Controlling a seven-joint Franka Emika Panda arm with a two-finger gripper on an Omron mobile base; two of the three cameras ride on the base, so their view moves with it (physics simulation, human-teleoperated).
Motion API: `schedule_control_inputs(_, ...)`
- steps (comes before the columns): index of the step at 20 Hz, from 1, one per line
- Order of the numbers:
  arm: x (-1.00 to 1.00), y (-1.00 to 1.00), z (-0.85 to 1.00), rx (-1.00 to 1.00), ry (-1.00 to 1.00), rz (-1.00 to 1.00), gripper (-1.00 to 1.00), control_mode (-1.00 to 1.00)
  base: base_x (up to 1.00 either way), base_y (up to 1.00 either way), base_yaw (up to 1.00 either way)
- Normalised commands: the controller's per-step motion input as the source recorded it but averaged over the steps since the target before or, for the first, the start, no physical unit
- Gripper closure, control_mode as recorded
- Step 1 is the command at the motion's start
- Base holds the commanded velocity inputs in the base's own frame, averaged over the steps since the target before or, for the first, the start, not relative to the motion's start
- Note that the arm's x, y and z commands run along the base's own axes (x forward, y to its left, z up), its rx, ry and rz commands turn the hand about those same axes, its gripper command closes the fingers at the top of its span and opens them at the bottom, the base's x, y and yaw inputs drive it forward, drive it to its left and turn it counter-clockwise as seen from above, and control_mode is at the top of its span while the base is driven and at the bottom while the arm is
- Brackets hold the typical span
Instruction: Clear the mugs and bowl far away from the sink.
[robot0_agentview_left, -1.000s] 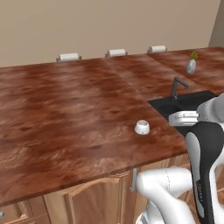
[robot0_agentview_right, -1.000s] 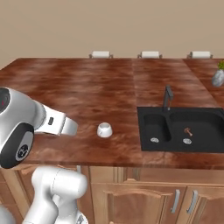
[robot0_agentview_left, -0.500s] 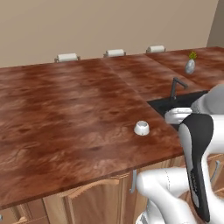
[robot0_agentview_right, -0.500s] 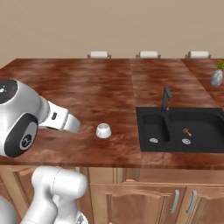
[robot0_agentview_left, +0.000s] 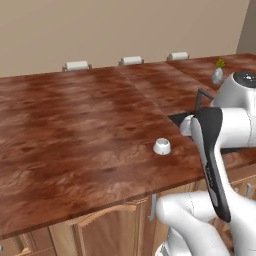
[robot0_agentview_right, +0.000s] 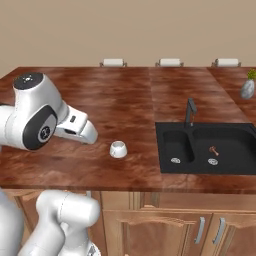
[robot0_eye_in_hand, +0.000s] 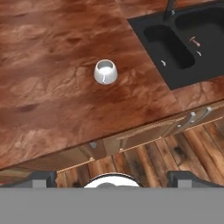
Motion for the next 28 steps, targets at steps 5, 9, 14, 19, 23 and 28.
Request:
schedule_control_inputs(5,0.39,0.0,-0.28,0.01,0.21,0.0,-1.0,-1.0,0.0,0.0,0.0)
schedule_control_inputs(9,0.3,0.0,-0.23,0.05,0.04,0.0,-1.0,-1.0,0.0,0.0,0.0)
schedule_control_inputs(14,0.3,0.0,-0.21,0.02,0.03,0.0,-1.0,-1.0,0.0,0.0,0.0)
schedule_control_inputs(19,0.33,0.0,-0.26,0.0,0.0,0.0,-1.0,-1.0,0.0,0.0,0.0)
schedule_control_inputs(23,0.25,0.0,-0.32,0.0,0.06,0.0,-1.0,-1.0,0.0,0.0,0.0)
schedule_control_inputs(28,0.25,0.0,-0.28,0.0,0.08,0.0,-1.0,-1.0,0.0,0.0,0.0)
